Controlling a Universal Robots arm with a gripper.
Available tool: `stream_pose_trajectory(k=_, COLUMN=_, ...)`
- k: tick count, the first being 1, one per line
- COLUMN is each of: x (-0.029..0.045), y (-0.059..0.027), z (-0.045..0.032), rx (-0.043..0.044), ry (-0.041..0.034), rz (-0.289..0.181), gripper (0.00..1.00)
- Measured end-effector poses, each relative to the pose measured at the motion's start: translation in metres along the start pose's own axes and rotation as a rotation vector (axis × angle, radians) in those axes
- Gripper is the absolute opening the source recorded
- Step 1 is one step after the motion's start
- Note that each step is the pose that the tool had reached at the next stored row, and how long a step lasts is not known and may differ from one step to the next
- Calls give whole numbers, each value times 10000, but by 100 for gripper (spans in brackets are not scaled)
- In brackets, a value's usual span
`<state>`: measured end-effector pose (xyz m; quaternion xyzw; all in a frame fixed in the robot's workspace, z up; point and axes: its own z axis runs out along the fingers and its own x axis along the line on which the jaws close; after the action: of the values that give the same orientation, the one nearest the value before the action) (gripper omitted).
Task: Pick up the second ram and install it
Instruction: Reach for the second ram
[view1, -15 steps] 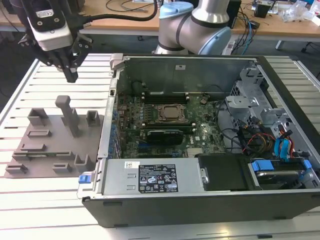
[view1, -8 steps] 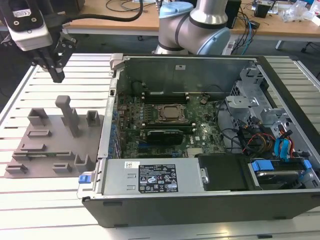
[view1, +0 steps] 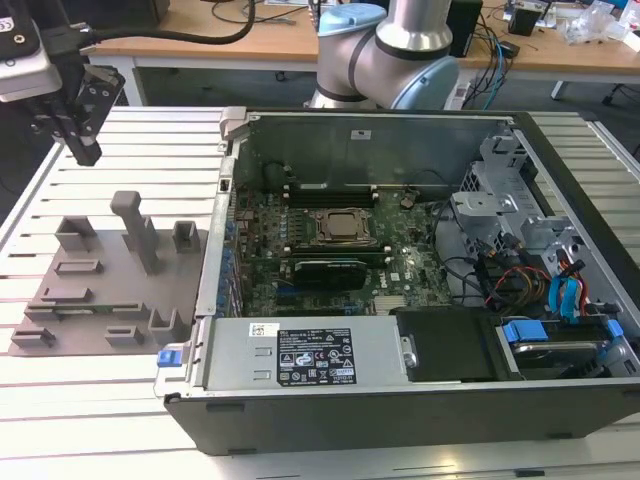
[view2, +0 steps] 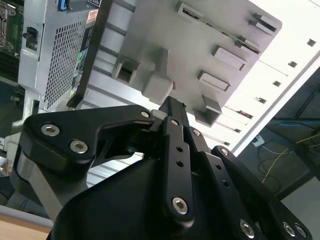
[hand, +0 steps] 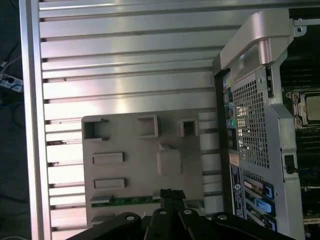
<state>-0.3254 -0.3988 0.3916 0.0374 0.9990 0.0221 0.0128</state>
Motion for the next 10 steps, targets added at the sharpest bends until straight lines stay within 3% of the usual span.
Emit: stream_pose_trajectory(k=10, x=328, y=-27, z=6, rx=0, ry=0, rz=0, gripper=10)
